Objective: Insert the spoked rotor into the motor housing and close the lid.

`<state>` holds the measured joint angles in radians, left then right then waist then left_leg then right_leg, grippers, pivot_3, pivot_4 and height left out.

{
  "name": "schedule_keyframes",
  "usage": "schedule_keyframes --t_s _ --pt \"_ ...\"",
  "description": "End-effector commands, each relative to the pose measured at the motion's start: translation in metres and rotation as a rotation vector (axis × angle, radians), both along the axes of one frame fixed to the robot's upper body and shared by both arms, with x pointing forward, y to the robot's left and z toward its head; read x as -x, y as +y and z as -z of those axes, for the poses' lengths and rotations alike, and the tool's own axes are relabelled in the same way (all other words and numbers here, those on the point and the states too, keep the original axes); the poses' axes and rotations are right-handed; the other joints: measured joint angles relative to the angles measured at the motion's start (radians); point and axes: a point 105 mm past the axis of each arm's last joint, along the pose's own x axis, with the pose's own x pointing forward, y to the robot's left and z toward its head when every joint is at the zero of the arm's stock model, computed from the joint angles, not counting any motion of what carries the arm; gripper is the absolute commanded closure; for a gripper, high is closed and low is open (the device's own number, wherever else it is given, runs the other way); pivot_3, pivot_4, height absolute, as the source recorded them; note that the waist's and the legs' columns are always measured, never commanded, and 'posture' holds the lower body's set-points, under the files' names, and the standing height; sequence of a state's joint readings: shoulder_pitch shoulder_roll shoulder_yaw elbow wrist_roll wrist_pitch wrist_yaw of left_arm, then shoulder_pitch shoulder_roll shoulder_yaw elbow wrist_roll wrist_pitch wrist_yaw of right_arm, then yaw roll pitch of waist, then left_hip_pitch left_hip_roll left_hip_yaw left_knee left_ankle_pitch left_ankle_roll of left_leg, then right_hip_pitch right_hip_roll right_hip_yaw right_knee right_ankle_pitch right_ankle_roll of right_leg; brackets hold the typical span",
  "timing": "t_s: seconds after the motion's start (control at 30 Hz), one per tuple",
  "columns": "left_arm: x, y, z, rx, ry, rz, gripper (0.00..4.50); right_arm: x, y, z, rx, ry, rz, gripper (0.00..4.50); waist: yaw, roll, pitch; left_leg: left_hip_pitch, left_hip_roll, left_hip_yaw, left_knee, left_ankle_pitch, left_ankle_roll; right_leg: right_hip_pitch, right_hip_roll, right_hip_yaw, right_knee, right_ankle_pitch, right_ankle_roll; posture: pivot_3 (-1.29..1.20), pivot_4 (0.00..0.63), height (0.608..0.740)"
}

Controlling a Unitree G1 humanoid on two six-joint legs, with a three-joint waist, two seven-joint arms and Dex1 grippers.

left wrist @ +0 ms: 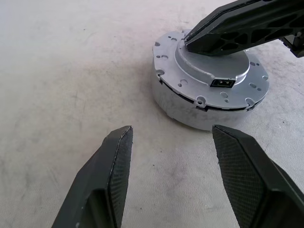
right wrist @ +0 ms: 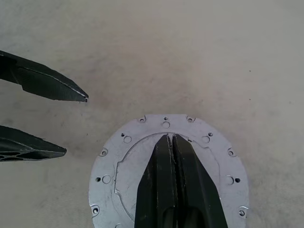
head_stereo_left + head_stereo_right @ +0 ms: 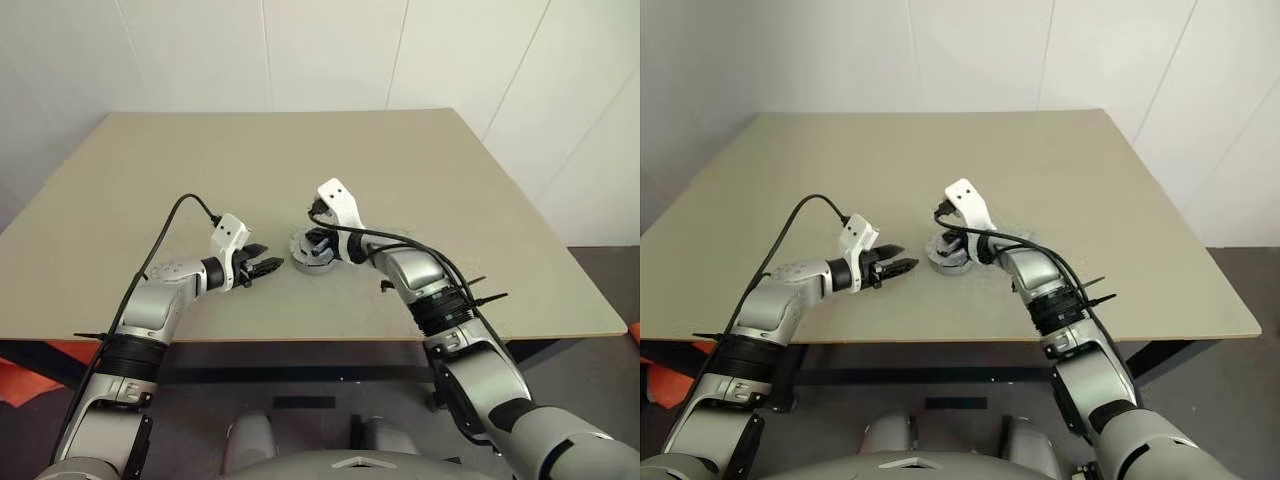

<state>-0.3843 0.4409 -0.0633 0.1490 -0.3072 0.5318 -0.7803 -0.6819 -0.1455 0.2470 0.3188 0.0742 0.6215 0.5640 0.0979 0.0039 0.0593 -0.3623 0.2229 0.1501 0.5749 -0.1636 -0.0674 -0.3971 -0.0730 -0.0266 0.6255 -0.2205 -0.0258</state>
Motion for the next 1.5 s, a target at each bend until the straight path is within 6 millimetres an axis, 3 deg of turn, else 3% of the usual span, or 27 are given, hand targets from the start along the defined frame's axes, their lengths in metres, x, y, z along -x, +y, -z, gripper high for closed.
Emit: schedule_keyframes --t_s 0.03,0.2,0.3,0.7,1.03,1.43,1.5 --pt "-0.01 0.007 -0.008 -0.041 -0.082 -0.042 1.7 -0.005 -0.007 -0.023 -0.003 -0.171 -0.005 4.48 0.0 0.0 0.0 -0.001 0.0 0.0 0.0 0.0 0.0 0.0 0.0 0.0 0.0 0.0 0.0 0.0 0.0 0.74" --pt "-0.014 0.01 0.004 -0.036 -0.09 -0.075 1.7 -0.002 -0.014 -0.017 -0.062 -0.082 -0.02 4.48 -0.001 0.0 0.0 -0.002 0.0 0.0 0.0 0.0 0.0 -0.002 0.0 0.0 -0.001 0.0 0.0 0.0 0.0 0.74" --pt "-0.015 0.013 0.007 -0.034 -0.083 -0.08 1.7 -0.002 -0.015 -0.021 -0.107 -0.091 -0.015 3.91 -0.002 0.0 0.0 -0.003 0.0 0.0 -0.001 0.0 0.0 -0.003 0.0 0.0 -0.001 0.0 0.0 0.0 0.0 0.74" --pt "-0.014 0.013 0.011 -0.015 -0.049 -0.066 1.7 0.002 -0.005 -0.019 -0.141 -0.063 -0.032 0.01 -0.001 0.0 0.0 -0.003 0.0 0.0 -0.001 0.0 0.001 -0.003 0.0 0.0 -0.001 0.0 0.0 0.0 0.0 0.74" --pt "-0.014 0.016 0.011 -0.021 -0.051 -0.075 1.7 0.005 -0.004 0.001 -0.094 0.005 -0.019 0.01 -0.002 0.0 0.0 -0.003 0.0 0.0 -0.001 0.0 0.001 -0.003 0.0 0.0 -0.001 0.0 0.0 0.0 0.0 0.74" --pt "-0.014 0.019 0.011 -0.028 -0.049 -0.083 1.7 0.009 -0.005 0.011 -0.067 0.027 -0.016 0.01 -0.002 0.0 0.0 -0.002 0.0 0.0 -0.001 0.0 0.001 -0.003 0.0 0.0 -0.001 0.0 0.0 0.0 0.0 0.74" --pt "-0.014 0.019 0.012 -0.028 -0.048 -0.087 1.7 0.008 -0.006 0.009 -0.072 0.024 -0.01 0.64 -0.002 0.0 0.0 -0.002 0.0 0.0 -0.001 0.0 0.001 -0.003 0.0 0.0 -0.001 0.0 0.0 0.0 0.0 0.74"
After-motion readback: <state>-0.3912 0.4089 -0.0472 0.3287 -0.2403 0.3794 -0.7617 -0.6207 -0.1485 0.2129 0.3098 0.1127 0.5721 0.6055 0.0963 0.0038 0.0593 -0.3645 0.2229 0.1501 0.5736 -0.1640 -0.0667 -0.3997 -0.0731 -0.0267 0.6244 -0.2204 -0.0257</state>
